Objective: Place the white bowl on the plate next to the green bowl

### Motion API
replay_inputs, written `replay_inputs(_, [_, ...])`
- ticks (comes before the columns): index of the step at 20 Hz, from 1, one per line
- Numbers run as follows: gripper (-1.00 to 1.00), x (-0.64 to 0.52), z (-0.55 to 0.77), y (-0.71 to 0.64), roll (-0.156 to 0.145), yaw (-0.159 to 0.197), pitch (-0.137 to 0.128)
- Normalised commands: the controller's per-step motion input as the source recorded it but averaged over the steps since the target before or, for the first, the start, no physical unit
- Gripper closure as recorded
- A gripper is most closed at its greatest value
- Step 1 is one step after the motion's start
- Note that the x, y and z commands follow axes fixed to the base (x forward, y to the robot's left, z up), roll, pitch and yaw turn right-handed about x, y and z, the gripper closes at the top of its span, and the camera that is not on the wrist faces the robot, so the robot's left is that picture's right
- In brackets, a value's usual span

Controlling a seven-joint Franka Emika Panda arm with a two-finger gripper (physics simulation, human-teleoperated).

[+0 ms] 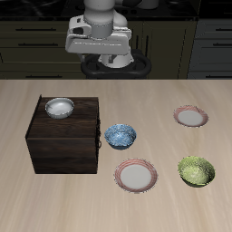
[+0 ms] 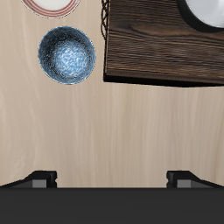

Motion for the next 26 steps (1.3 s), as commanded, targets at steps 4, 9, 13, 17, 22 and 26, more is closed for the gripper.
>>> replay_inputs(4, [-1.0, 0.18, 0.1, -0.15, -0.011, 0.005, -0.008])
replay_inputs(9, [-1.0, 0.25, 0.11, -0.18, -0.008, -0.005, -0.004])
replay_inputs(13, [-1.0, 0.2, 0.04, -0.12, -0.009, -0.013, 0.006])
replay_inputs(17, [-1.0, 0.34, 0.07, -0.23, -0.046, 0.0, -0.01])
replay_inputs(22, [-1.0, 0.26, 0.07, -0.18, -0.025, -0.024, -0.004])
replay_inputs(26, [-1.0, 0.22, 0.05, -0.09, 0.009, 0.007, -0.006])
